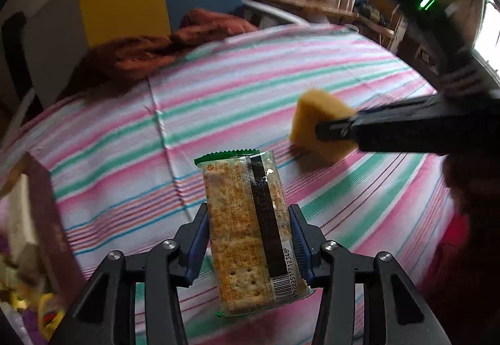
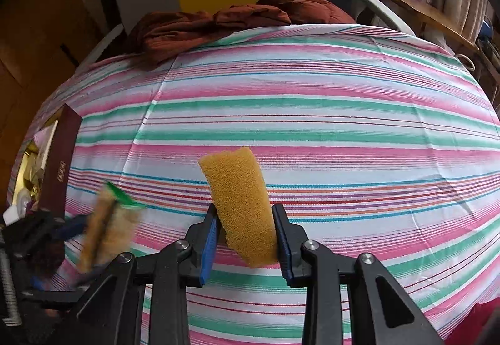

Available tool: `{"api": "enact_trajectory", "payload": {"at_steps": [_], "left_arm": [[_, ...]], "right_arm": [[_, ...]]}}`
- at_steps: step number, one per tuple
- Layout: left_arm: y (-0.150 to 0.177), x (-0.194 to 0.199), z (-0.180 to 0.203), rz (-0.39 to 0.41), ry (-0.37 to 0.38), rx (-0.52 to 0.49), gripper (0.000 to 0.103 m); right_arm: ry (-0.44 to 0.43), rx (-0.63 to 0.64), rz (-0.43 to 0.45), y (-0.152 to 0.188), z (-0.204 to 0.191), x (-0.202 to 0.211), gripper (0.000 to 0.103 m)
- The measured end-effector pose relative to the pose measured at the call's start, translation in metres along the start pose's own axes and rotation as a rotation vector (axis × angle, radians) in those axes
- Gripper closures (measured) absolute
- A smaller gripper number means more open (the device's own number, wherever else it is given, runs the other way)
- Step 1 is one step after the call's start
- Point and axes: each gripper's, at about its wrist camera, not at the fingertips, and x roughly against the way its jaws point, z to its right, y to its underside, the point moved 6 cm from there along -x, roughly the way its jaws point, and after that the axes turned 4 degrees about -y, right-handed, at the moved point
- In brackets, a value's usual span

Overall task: Organize objects
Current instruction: 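Grasp the cracker packet with the left gripper while the right holds the sponge, then carry the sponge and cracker packet into the gold tray and release both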

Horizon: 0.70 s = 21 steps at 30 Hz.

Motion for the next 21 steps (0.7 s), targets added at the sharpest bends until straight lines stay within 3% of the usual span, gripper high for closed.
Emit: {"api": "enact_trajectory", "payload": {"at_steps": [11,21], "left_arm": [[-0.003,0.076,-0.019,0.149,-0.014,0.035,0.054],[0.008,0.104,-0.042,0.184,-0.028,0.086,0.054]], "right_arm": [[0.018,0.007,-0.003,0.001,-0.001,-0.001,0.071],[0.028,0.013,-0.004,0.000,-0.002,-0.002,0.071]]}}
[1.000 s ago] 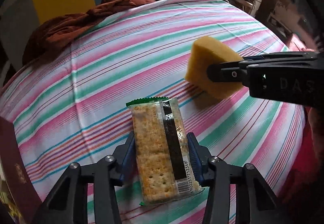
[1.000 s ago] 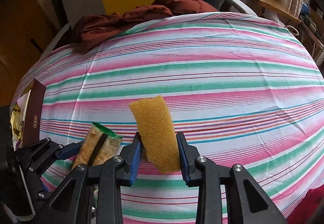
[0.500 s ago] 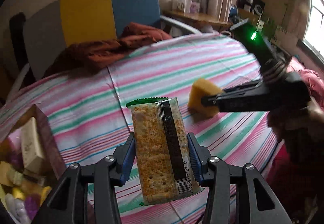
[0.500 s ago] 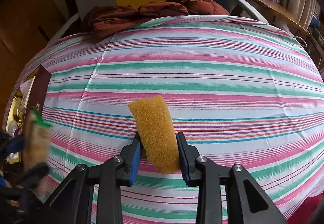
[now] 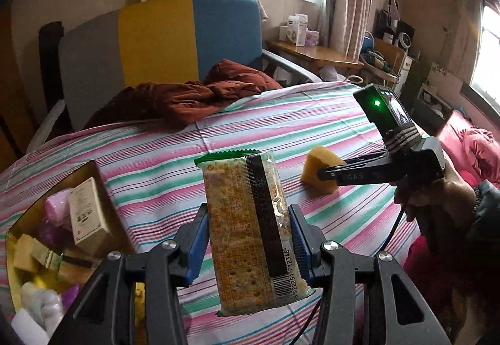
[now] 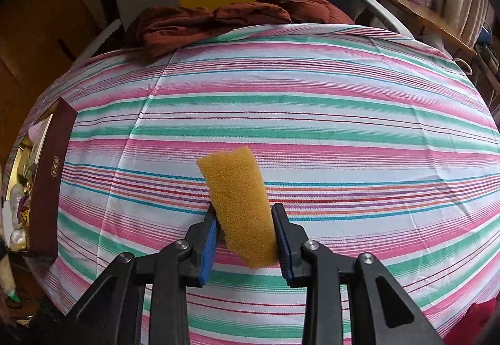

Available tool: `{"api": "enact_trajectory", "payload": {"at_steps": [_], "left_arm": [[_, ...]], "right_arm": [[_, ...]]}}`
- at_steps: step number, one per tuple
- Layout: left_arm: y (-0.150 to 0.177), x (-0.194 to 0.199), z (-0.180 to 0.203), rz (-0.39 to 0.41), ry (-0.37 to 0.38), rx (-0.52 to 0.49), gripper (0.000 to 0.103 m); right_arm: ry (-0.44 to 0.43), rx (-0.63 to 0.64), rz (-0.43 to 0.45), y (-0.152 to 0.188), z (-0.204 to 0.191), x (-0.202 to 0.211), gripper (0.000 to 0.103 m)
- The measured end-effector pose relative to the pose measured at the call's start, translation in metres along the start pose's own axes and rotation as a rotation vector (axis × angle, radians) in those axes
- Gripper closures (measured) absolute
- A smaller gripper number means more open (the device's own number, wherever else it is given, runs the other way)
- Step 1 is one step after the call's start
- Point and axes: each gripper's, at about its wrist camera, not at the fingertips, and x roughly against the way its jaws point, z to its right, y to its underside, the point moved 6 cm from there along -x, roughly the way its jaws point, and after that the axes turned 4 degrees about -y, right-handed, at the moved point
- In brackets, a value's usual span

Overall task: Organize objects
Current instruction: 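Carry the sponge and cracker packet into the gold tray and release both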

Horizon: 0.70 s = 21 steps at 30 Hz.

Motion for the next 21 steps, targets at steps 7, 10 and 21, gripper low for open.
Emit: {"api": "enact_trajectory", "payload": {"at_steps": [7,10,21], "left_arm": [[0.009,0.014,-0.024,0.008,-0.017,0.034,0.054],[0.014,0.018,-0.037,0.007,-0.026,0.055,0.054],[0.051,0.043,-0.119,-0.007,-0.090,0.221,0.054]], "right_arm": [[0.016,0.004,-0.006,0.002,-0.003,0.000,0.071],[0.013,0.005,-0.010,0.004,-0.009,0.002,0.071],[-0.146,0.063,0.032,0.006,-0.094,0.023,0.071]]}}
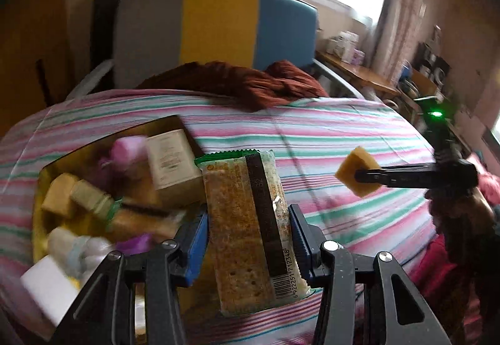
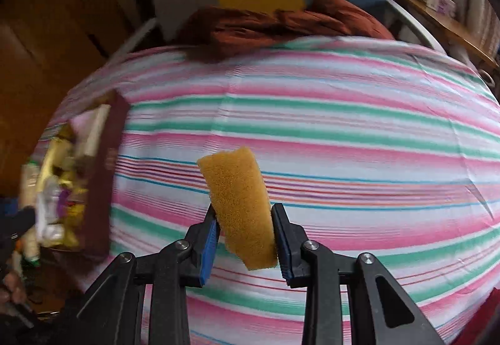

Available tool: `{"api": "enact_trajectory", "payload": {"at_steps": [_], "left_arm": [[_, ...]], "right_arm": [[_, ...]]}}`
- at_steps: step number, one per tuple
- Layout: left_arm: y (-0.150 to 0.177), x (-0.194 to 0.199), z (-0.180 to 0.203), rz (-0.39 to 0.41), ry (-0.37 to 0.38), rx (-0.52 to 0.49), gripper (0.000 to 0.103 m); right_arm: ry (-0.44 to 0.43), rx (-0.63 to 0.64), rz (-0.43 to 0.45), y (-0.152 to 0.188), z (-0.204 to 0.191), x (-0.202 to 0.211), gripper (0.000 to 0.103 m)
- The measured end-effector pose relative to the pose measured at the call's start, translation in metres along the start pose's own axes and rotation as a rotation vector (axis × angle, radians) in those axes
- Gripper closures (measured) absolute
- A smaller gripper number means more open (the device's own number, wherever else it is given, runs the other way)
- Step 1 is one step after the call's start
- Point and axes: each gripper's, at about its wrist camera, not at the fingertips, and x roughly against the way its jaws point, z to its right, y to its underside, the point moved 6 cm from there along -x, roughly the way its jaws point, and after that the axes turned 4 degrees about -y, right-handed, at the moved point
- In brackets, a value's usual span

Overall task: Organize objects
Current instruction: 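Carry the sponge and cracker packet into the gold tray and release both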

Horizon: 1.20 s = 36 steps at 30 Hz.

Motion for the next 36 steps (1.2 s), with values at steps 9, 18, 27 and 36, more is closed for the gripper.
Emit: {"api": "enact_trajectory", "payload": {"at_steps": [9,18,27,36], "left_arm": [[0.009,0.018,-0.102,0.017,-0.128,0.198,0.054],[0.012,0.020,-0.138,0.021,-0.137,0.270,0.054],[0.007,0.007,-0.150,0.016,-0.166,0.272,0.054],[0.015,-0.003,-0.147,-0.012,-0.173,0.266,0.053]], "right_arm": [[-0.227,0.137,0.046,-0.014,-0.130,-0.003,0.071],[-0.338,0.217,0.015,-0.023,-0.219,-0.026,0.071],[-0.298,0.224,-0.053,-0.019,-0.248,-0.063,0.051],[-0.261,0.226,-0.055,-0.010,-0.237,-0.068,0.051]]}}
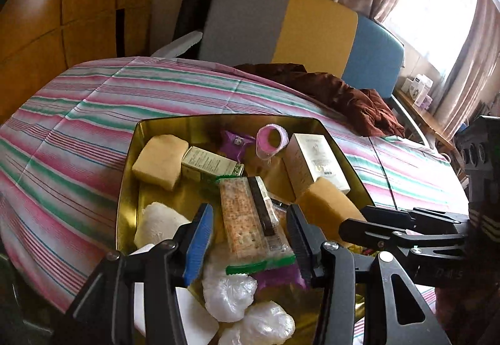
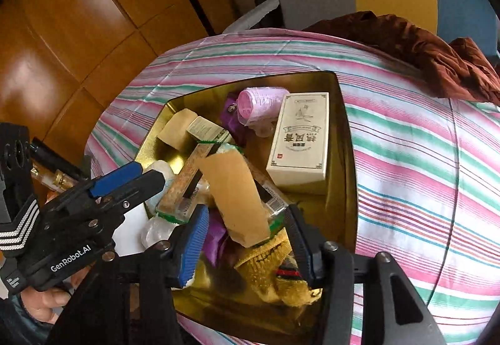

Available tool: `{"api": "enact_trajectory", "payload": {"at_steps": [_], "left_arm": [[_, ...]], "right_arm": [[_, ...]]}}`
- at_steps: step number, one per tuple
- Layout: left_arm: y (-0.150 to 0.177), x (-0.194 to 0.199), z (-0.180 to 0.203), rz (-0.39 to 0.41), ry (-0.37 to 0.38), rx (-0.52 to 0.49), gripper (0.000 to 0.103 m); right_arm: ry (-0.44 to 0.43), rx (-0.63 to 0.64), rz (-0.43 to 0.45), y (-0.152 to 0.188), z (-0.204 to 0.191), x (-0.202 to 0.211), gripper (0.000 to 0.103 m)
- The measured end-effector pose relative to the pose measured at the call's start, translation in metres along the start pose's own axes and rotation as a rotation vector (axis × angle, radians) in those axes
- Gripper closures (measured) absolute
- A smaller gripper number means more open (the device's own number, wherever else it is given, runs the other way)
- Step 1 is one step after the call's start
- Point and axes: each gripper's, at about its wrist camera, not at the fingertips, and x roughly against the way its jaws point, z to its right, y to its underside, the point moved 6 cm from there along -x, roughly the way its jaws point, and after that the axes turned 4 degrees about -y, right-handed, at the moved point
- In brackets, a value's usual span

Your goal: Organize objects

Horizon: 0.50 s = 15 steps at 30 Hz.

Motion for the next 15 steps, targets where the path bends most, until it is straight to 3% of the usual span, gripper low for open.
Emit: {"api": "enact_trajectory", "payload": {"at_steps": [8,15], "left_arm": [[-0.004,0.019,0.001,0.044,-0.049,-0.012,0.041],[-0.004,0.038,0.001,0.090,-0.101,-0.025,0.029]], "right_arm": [[0.035,0.000,0.045,0.001,-0.004,0.010,0.050],[0.100,0.041,0.105,0.001,-0.014,0.027,0.036]]}}
